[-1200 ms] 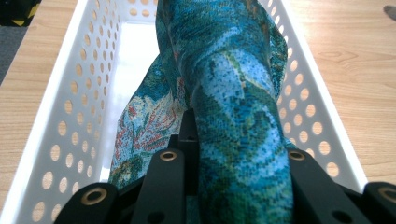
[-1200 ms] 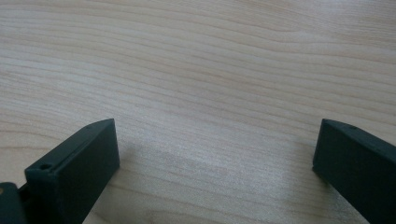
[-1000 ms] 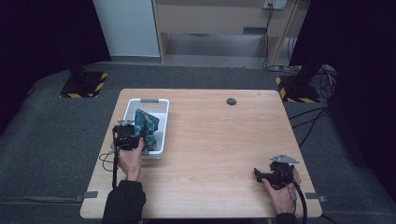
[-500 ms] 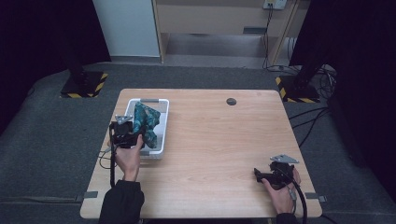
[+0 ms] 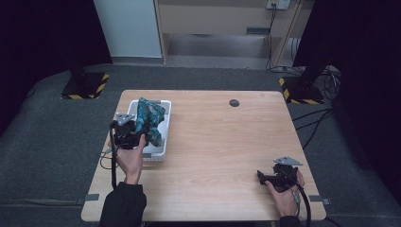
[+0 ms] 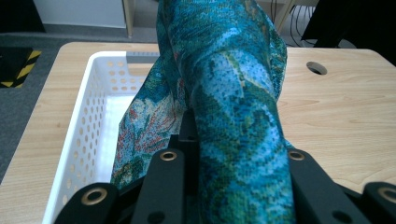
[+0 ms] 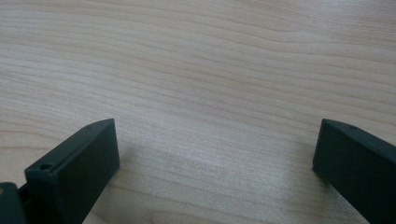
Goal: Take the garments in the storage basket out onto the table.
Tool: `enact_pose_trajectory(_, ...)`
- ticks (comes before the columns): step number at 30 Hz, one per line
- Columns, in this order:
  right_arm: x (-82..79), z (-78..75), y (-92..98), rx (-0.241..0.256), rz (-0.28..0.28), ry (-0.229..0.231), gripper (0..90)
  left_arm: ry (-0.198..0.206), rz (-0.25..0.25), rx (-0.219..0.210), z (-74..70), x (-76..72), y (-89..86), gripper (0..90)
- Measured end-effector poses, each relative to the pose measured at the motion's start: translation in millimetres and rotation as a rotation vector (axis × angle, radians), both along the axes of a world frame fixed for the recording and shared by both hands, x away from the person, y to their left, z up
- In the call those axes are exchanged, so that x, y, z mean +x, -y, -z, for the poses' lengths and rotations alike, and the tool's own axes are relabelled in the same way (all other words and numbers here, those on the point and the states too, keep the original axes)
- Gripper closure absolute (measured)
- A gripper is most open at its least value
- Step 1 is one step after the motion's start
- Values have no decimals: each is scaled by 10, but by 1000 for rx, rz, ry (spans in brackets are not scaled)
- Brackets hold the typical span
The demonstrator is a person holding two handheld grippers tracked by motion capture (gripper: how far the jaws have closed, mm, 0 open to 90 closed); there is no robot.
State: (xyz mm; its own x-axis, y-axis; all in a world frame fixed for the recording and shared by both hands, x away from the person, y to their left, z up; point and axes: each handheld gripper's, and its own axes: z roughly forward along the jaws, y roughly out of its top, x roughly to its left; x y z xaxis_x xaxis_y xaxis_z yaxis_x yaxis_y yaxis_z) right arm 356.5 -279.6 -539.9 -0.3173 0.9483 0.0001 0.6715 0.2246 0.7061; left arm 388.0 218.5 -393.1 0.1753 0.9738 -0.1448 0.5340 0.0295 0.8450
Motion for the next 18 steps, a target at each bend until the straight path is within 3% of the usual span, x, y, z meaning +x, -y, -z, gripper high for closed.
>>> enact_pose_trajectory(18,0,0,0,0,0,0,4,53,80,-9,-155,-89,278,712)
